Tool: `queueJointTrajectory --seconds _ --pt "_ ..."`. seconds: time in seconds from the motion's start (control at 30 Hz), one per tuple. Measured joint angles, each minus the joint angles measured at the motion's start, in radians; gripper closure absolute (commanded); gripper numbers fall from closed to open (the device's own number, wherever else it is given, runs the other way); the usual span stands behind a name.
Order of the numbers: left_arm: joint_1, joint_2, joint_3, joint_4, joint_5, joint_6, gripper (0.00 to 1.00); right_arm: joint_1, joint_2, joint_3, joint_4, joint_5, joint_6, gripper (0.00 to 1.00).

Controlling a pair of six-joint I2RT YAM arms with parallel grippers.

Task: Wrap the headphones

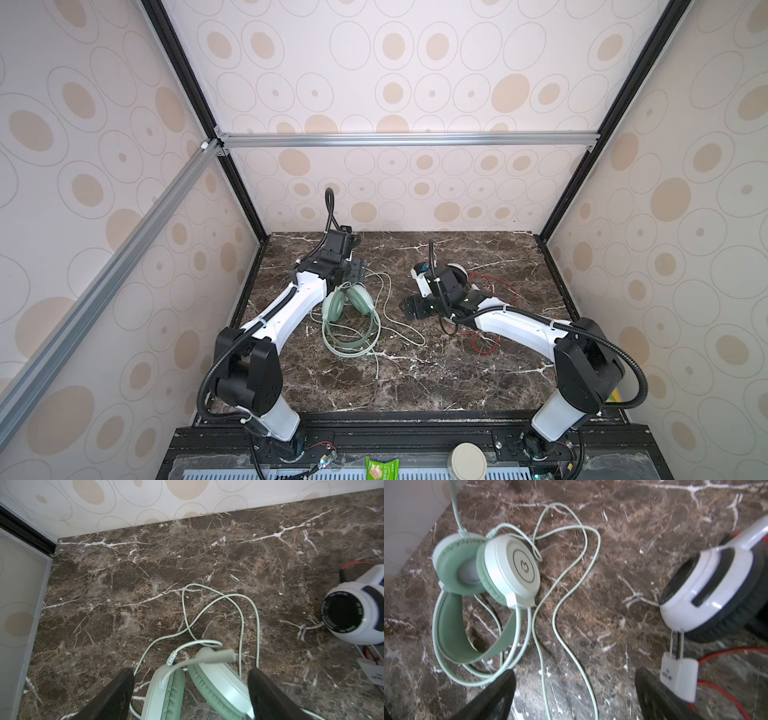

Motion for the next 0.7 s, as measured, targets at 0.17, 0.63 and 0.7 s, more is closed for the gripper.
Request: queueJointTrajectory --seconds 0.17,0.63,0.7 --pt "0.001 0.087 0.1 -0.034 0.011 0.001 0.15 -0.002 -0.06 -0.097 0.032 -0.001 0.021 0.08" --pt "-0.073 0.189 0.218 -0.136 -0.137 0.014 0.26 -0.008 -0.062 -0.12 0.109 -0.02 0.048 0.08" --pt "-0.081 0.2 0.218 -0.152 -0.159 0.015 0.27 -0.008 -0.062 -0.126 0.121 -0.021 0.048 0.08"
